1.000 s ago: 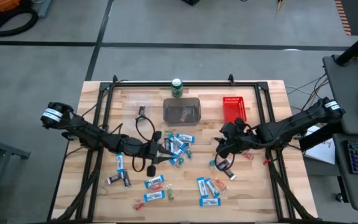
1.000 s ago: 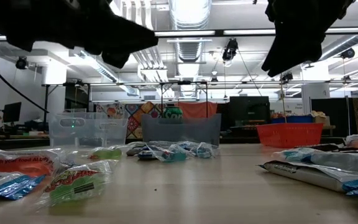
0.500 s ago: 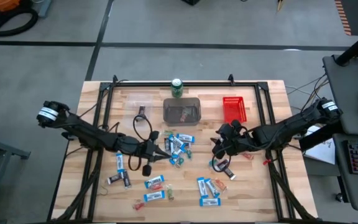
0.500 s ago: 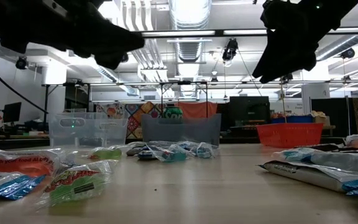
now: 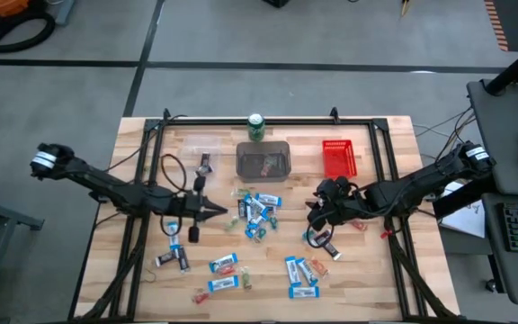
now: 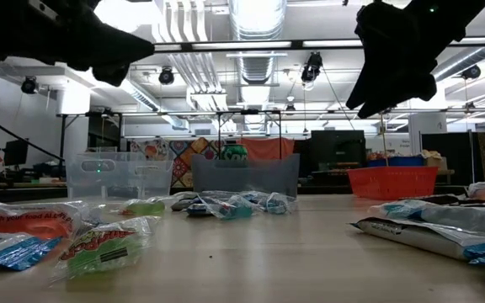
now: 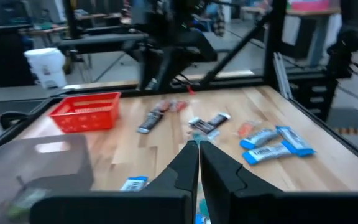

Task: Organize candy in baskets
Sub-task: Put the brown chocolate bar into the transparent bin

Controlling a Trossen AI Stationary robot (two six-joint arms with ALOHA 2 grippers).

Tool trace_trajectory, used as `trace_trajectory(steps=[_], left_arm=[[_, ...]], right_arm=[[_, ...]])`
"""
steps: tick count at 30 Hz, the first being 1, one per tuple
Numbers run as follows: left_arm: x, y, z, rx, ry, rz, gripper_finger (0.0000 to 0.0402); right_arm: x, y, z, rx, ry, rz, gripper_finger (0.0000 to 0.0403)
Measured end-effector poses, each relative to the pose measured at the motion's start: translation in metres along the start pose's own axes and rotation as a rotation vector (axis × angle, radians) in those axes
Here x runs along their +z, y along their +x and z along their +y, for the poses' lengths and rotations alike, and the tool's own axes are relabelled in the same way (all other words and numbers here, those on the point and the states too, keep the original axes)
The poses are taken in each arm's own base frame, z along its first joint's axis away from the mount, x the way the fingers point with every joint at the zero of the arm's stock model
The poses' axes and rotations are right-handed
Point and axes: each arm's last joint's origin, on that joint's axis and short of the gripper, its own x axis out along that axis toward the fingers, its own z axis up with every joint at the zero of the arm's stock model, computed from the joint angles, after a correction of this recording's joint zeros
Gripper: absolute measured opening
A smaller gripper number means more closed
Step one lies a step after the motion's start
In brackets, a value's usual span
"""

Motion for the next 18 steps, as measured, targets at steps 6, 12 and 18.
trace_trajectory(steps=[6,12,18], left_arm=[[0.0029,-0.0094,0.0033,0.023,-0.011,-0.043,0.0],[0.005,-0.011,0.005,0.068,0.014,-0.054,0.0],[0.0041,-0.011,0.0064,0.114,0.016,-0.044,0.0]], right_arm=[[0.0013,0.0017,-0.0034,-0.02,0.022,0.01,0.0194],[-0.0002,0.0029,-0.0095,-0.068,0.029,0.04,0.0194],[-0.0006,0.0027,-0.0101,-0.074,0.028,0.044,0.0194]])
